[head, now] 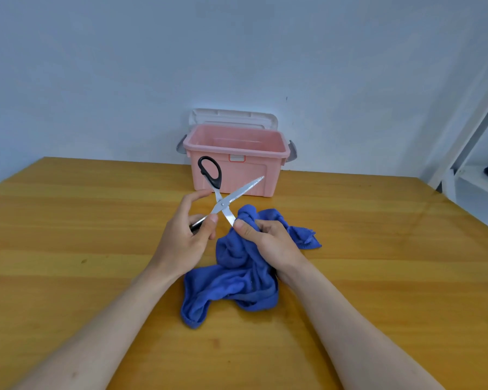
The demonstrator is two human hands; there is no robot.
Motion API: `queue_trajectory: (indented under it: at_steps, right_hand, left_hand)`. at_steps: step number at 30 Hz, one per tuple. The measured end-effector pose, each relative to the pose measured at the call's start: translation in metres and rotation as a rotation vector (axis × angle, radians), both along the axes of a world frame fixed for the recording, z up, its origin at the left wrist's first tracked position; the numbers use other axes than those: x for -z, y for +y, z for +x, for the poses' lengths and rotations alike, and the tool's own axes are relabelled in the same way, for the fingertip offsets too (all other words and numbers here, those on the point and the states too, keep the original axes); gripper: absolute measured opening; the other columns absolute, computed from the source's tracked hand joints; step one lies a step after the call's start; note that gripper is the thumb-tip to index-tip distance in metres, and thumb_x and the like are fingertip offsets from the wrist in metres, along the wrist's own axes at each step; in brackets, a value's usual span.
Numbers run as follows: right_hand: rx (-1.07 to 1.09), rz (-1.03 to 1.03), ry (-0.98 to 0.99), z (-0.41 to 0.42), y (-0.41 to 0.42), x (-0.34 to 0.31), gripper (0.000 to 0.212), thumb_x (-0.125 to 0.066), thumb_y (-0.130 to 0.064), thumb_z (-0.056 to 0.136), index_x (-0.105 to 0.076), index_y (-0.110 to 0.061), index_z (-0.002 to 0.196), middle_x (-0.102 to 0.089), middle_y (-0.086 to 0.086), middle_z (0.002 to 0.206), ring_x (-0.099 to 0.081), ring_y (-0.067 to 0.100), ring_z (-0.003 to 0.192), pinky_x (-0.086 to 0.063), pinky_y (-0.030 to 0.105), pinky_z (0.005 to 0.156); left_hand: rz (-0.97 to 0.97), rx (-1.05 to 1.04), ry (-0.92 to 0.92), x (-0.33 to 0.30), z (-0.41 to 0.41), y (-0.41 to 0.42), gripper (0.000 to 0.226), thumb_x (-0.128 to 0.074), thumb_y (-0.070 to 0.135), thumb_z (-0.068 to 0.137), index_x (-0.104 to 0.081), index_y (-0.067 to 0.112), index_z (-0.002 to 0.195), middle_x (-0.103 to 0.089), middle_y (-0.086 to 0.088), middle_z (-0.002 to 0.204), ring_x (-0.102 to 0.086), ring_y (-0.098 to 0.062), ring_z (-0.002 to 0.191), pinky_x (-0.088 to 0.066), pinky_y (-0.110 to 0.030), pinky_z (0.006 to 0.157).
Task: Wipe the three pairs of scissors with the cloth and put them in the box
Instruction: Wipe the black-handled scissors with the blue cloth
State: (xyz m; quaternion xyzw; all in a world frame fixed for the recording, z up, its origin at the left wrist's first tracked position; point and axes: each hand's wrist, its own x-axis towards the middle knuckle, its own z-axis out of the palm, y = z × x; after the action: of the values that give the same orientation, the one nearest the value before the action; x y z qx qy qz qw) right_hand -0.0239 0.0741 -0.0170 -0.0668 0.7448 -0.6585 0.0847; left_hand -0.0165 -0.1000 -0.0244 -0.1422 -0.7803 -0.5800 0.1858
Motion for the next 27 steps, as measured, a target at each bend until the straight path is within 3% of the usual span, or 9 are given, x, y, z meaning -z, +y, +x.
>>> queue_trajectory:
  at_steps: [3, 5, 8, 12, 19, 23, 25, 27]
  right_hand:
    - [0.003, -0.103, -0.020, 0.000, 0.004, 0.005, 0.028, -0.067, -0.019, 0.093, -0.060, -0.008, 0.068, -0.066, -0.002, 0.064, -0.066, 0.013, 0.066, -0.051, 0.021, 0.063]
    - [-0.027, -0.202, -0.041, 0.000, 0.003, 0.007, 0.012, -0.063, -0.009, 0.094, -0.069, -0.009, 0.084, -0.075, 0.006, 0.083, -0.073, 0.020, 0.083, -0.057, 0.028, 0.075]
    - [-0.039, -0.308, -0.044, -0.001, 0.002, 0.007, 0.013, -0.060, 0.000, 0.094, -0.070, -0.004, 0.101, -0.073, 0.019, 0.106, -0.070, 0.031, 0.102, -0.056, 0.038, 0.091]
    - [-0.066, -0.378, -0.049, 0.000, 0.002, 0.008, 0.020, -0.058, 0.007, 0.092, -0.069, -0.001, 0.106, -0.073, 0.016, 0.105, -0.070, 0.028, 0.102, -0.056, 0.034, 0.089]
    - [0.015, -0.286, -0.012, -0.003, -0.002, 0.003, 0.017, -0.066, 0.003, 0.088, -0.069, 0.001, 0.105, -0.075, 0.013, 0.099, -0.073, 0.025, 0.094, -0.057, 0.029, 0.078]
    - [-0.003, -0.158, 0.037, -0.005, -0.002, 0.000, 0.004, -0.067, -0.008, 0.092, -0.069, -0.008, 0.089, -0.076, 0.005, 0.088, -0.073, 0.020, 0.086, -0.059, 0.030, 0.079]
    - [0.013, -0.014, 0.076, -0.006, -0.004, 0.000, 0.026, -0.067, -0.019, 0.093, -0.057, -0.014, 0.070, -0.063, -0.011, 0.062, -0.064, 0.006, 0.063, -0.051, 0.020, 0.064]
    - [0.036, 0.129, 0.110, -0.006, -0.003, -0.001, 0.046, -0.066, -0.030, 0.093, -0.038, -0.017, 0.060, -0.039, -0.014, 0.048, -0.042, 0.003, 0.047, -0.036, 0.018, 0.051]
  left_hand:
    - [0.007, 0.006, -0.023, 0.002, -0.002, -0.002, 0.034, -0.055, 0.019, 0.098, -0.047, 0.031, 0.129, -0.056, 0.003, 0.059, -0.043, -0.008, 0.051, -0.038, -0.017, 0.052]
    - [-0.005, 0.018, -0.051, 0.004, -0.002, -0.001, 0.035, -0.055, 0.020, 0.098, -0.047, 0.032, 0.129, -0.055, 0.002, 0.059, -0.041, -0.005, 0.046, -0.036, -0.015, 0.050]
    - [-0.009, 0.037, -0.064, 0.006, -0.004, 0.000, 0.038, -0.055, 0.020, 0.097, -0.045, 0.036, 0.130, -0.055, 0.002, 0.059, -0.047, -0.006, 0.052, -0.041, -0.021, 0.055]
    - [-0.055, 0.071, -0.059, 0.009, -0.004, 0.000, 0.050, -0.055, 0.019, 0.098, -0.038, 0.054, 0.130, -0.060, 0.005, 0.062, -0.052, -0.013, 0.062, -0.048, -0.037, 0.068]
    - [-0.160, 0.041, 0.028, 0.008, -0.003, 0.003, 0.029, -0.049, 0.021, 0.100, -0.053, 0.045, 0.116, -0.058, 0.011, 0.066, -0.055, -0.011, 0.064, -0.046, -0.026, 0.064]
    - [-0.144, 0.015, 0.016, 0.007, -0.003, 0.003, 0.028, -0.046, 0.021, 0.101, -0.059, 0.026, 0.126, -0.056, 0.015, 0.065, -0.050, -0.005, 0.056, -0.038, -0.013, 0.056]
    - [-0.115, 0.002, 0.011, 0.007, -0.004, 0.001, 0.029, -0.046, 0.021, 0.101, -0.058, 0.028, 0.127, -0.055, 0.015, 0.065, -0.046, -0.004, 0.052, -0.037, -0.014, 0.054]
    - [-0.104, 0.005, 0.008, 0.006, -0.004, 0.000, 0.030, -0.045, 0.022, 0.101, -0.058, 0.030, 0.127, -0.055, 0.013, 0.065, -0.042, -0.005, 0.051, -0.037, -0.017, 0.052]
